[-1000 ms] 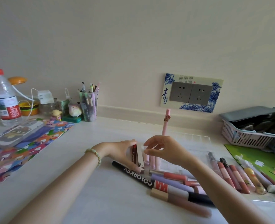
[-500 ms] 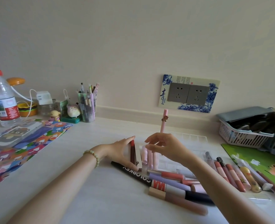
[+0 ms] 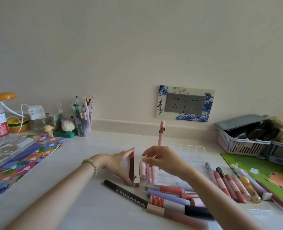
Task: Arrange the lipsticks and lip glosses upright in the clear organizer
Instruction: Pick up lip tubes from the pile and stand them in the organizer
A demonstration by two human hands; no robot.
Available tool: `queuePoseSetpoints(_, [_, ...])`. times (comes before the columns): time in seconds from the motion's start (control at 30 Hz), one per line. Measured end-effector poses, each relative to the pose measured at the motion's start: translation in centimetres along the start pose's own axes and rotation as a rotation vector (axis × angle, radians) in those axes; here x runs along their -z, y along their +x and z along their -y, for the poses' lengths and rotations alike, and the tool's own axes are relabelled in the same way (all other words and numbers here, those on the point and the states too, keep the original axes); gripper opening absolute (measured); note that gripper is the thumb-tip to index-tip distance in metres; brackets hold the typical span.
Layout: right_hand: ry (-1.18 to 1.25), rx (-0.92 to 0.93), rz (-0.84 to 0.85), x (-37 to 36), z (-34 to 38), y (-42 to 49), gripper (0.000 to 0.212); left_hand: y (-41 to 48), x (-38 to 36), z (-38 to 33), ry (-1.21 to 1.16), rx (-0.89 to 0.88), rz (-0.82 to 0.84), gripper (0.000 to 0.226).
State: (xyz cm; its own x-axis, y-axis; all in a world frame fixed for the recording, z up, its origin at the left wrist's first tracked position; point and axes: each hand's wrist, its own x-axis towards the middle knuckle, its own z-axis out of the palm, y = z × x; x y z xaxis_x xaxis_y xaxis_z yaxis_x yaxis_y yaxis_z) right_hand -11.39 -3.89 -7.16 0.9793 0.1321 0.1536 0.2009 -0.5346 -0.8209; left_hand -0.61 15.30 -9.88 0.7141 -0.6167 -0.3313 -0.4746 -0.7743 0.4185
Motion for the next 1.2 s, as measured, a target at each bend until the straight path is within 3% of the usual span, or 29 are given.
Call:
queuePoseSetpoints(0.27, [-0.012, -0.008, 0.001, -0.1, -0.3, 0.3, 0.006, 0.5, -0.5, 1.5, -0.172, -0.097, -0.041, 0.147])
queuePoseSetpoints(0.4, [-0.009, -0.002, -0.001, -0.1, -0.3, 0.4, 0.005, 0.2, -0.4, 1.5, -0.143, -0.147, -0.066, 0.112])
queuePoseSetpoints(0.5, [0.006, 0.004, -0.012, 0.0, -0.3, 0.3, 0.006, 0.3, -0.5, 1.0, -0.274, -0.182, -0.124, 0.082])
queuePoseSetpoints(0.57, [0.005, 0.011, -0.015, 0.0, -0.3, 0.4, 0.007, 0.7, -1.1, 1.1, -0.245, -0.151, -0.277, 0.059])
queuePoseSetpoints(0.67, [-0.005, 0.016, -0.014, 0.0, -0.3, 0.4, 0.008, 1.4, -2.0, 0.9, 0.039, -0.03, -0.589, 0.023])
queuePoseSetpoints(0.73, [-0.01, 0.022, -0.014, 0.0, -0.3, 0.4, 0.007, 1.6, -2.3, 0.8, 0.072, -0.007, -0.72, 0.016])
queuePoseSetpoints(0.8, [0.005, 0.029, -0.027, 0.2, -0.1, 0.3, 0.006, 1.4, -1.6, 1.2, -0.035, 0.006, -0.764, 0.024])
queuePoseSetpoints(0.87, [0.026, 0.047, -0.061, 0.6, 0.0, 0.3, 0.006, 0.4, -0.3, 1.3, -0.294, -0.012, -0.809, 0.011])
queuePoseSetpoints(0.9, [0.039, 0.062, -0.085, 0.9, 0.3, 0.3, 0.007, -0.4, 0.4, 0.9, -0.427, -0.039, -0.845, 0.023])
queuePoseSetpoints(1.0, [0.107, 0.106, -0.194, 1.8, 1.4, 0.3, 0.012, -2.9, 1.0, -2.4, -0.722, -0.262, -0.905, 0.034])
queuePoseSetpoints(1.1, [0.252, 0.134, -0.334, 3.2, 2.6, 0.1, 0.025, -3.7, -0.3, -5.7, -0.99, -0.425, -0.77, 0.033])
queuePoseSetpoints(1.2, [0.422, 0.151, -0.433, 4.8, 3.5, -0.6, 0.018, -3.9, -1.4, -8.0, -1.067, -0.512, -0.601, 0.032])
